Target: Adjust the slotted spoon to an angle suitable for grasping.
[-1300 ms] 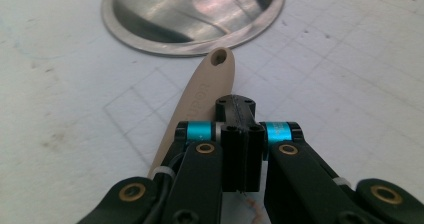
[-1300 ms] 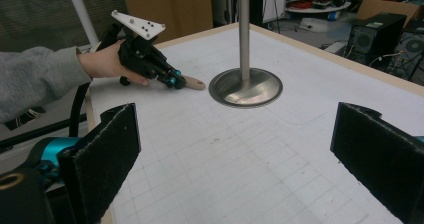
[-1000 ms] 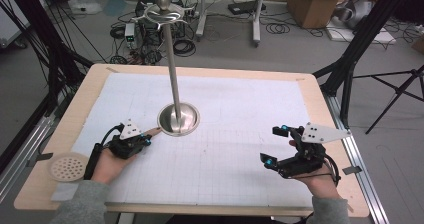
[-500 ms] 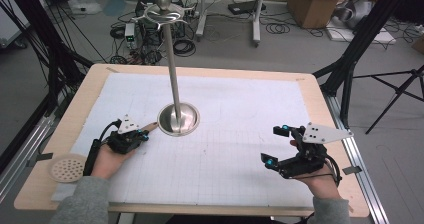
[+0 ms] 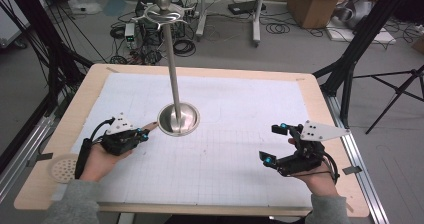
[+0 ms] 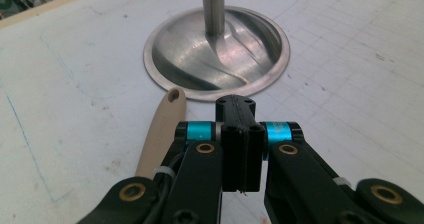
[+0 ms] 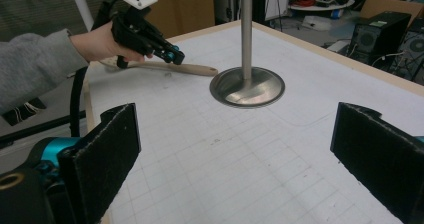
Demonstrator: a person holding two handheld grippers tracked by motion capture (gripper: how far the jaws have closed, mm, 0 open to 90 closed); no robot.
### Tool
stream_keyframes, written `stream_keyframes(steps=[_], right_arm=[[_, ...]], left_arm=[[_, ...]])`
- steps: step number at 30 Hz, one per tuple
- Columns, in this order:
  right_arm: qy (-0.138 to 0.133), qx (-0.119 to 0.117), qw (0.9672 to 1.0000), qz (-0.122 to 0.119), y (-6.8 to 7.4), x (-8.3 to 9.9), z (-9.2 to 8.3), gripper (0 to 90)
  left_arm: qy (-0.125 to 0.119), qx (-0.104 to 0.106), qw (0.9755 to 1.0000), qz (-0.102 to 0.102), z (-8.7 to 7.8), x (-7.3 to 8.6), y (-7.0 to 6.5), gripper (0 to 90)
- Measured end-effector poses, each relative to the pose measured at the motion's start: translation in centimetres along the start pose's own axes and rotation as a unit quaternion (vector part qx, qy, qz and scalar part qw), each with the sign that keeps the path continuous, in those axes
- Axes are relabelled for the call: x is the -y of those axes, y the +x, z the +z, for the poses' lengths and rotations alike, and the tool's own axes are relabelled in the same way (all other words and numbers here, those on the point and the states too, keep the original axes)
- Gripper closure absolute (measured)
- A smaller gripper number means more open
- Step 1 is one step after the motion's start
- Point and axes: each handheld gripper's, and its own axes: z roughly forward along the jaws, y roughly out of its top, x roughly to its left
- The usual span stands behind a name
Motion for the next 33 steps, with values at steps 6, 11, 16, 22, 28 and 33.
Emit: stream_keyframes(steps=[6,11,16,22,28,33], right_arm=[[0.001,-0.003,1.0000,-0.001,0.0,-0.3,0.4,4.4],[0.003,-0.004,1.0000,-0.001,-0.1,-0.3,0.5,4.4],[0.004,-0.006,1.0000,-0.003,-0.1,-0.3,0.8,4.4],[0.008,-0.007,0.9999,-0.004,-0.2,-0.3,1.3,4.4],[0.008,-0.013,0.9998,-0.010,-0.3,-0.7,1.9,4.4],[0.009,-0.021,0.9997,-0.009,-0.4,-0.9,2.5,4.4]], left_arm=[[-0.002,0.006,1.0000,0.003,-1.5,-0.1,0.5,89.0],[-0.010,0.022,0.9996,0.013,-3.1,-1.0,0.8,89.0],[-0.014,0.043,0.9986,0.026,-5.0,-1.1,1.8,87.2],[-0.028,0.047,0.9983,0.018,-7.2,-0.2,3.5,85.3],[-0.029,0.014,0.9994,0.008,-8.0,0.4,4.1,75.2],[-0.034,0.032,0.9989,0.009,-8.2,0.7,4.2,64.6]])
